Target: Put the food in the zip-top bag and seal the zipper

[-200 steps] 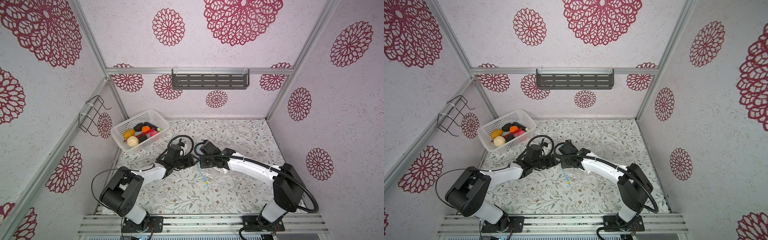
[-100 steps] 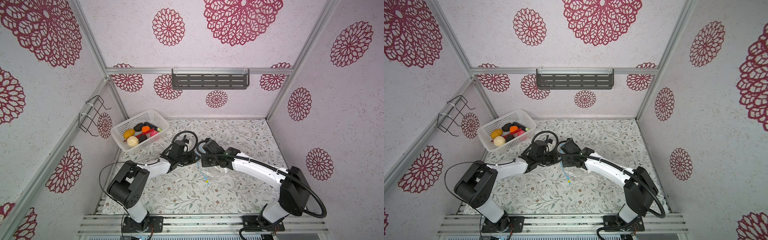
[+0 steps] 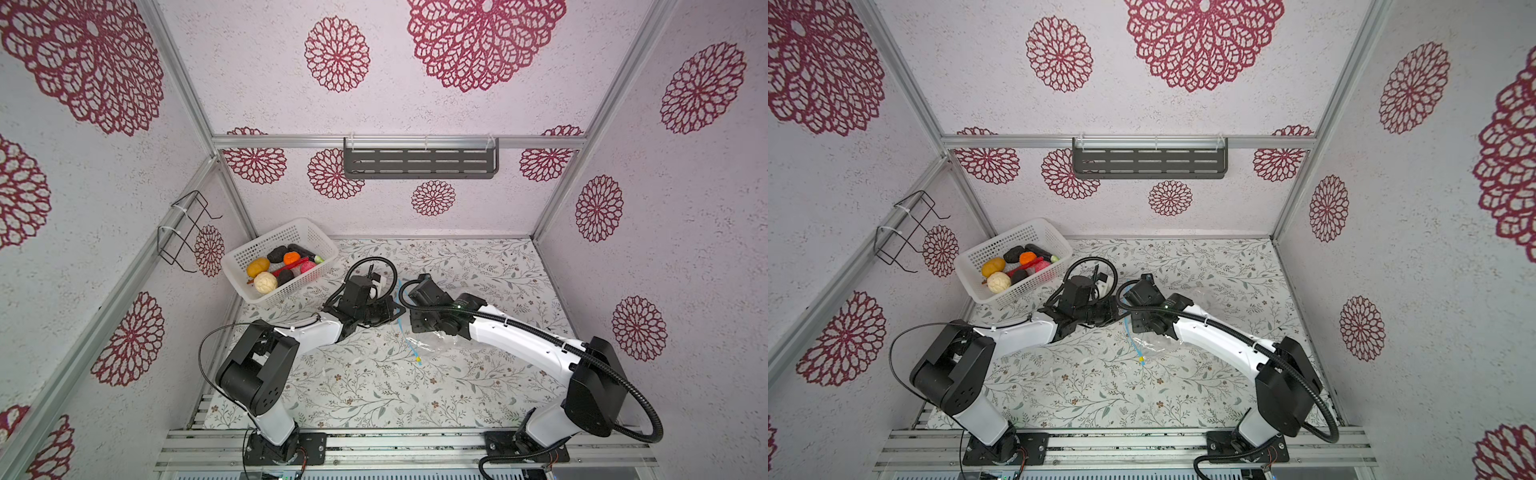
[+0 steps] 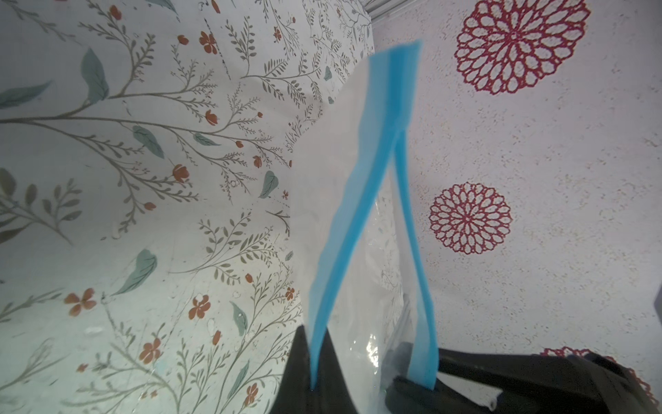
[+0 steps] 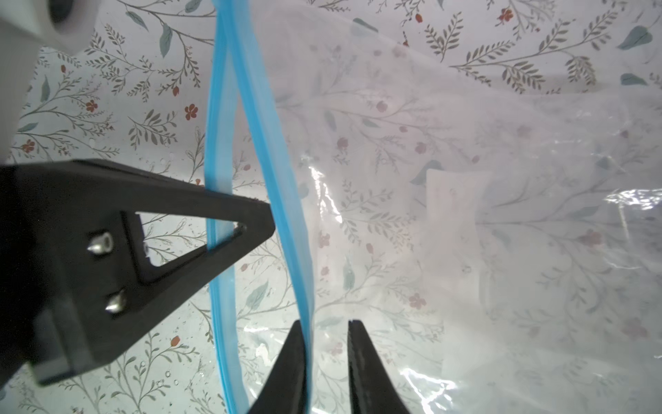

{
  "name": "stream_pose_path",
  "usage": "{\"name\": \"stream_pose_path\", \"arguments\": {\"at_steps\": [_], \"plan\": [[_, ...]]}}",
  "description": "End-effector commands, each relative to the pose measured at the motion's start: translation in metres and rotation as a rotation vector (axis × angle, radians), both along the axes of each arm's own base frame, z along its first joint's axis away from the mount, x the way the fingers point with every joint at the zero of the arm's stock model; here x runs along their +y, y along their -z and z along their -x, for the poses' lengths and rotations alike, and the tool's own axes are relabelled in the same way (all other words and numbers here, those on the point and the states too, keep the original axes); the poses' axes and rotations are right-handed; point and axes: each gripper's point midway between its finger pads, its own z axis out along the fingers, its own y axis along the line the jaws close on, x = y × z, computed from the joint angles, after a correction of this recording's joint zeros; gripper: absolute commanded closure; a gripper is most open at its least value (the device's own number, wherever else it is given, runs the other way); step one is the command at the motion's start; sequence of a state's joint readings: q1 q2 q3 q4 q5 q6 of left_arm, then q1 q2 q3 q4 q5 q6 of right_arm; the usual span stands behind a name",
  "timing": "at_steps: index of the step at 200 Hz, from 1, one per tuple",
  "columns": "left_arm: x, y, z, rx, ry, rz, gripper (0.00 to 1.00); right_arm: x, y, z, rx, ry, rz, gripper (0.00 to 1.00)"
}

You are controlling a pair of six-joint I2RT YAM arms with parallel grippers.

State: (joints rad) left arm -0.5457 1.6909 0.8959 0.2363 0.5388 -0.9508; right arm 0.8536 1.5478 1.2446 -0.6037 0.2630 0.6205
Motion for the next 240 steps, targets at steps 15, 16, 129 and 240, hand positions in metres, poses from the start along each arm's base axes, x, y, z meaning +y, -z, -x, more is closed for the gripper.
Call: {"name": "stream_pose_path", "arguments": {"at_steps": [15, 16, 129, 240], "plan": [[-0.017, -0.025, -0.007, -0.038, 0.013, 0.087, 1.00, -0.009, -0.025, -0.011, -0.082, 0.046, 0.015, 0.71], [-0.017, -0.026, -0.007, -0.038, 0.014, 0.088, 1.00, -0.010, -0.025, -0.011, -0.082, 0.047, 0.017, 0.71], [-0.028, -0.025, -0.005, -0.017, 0.019, 0.134, 1.00, -0.019, -0.055, -0.017, -0.194, 0.074, 0.075, 1.00], [-0.082, -0.014, -0.020, 0.018, 0.112, 0.104, 1.00, -0.094, -0.082, -0.001, -0.247, 0.206, 0.176, 1.00]]}}
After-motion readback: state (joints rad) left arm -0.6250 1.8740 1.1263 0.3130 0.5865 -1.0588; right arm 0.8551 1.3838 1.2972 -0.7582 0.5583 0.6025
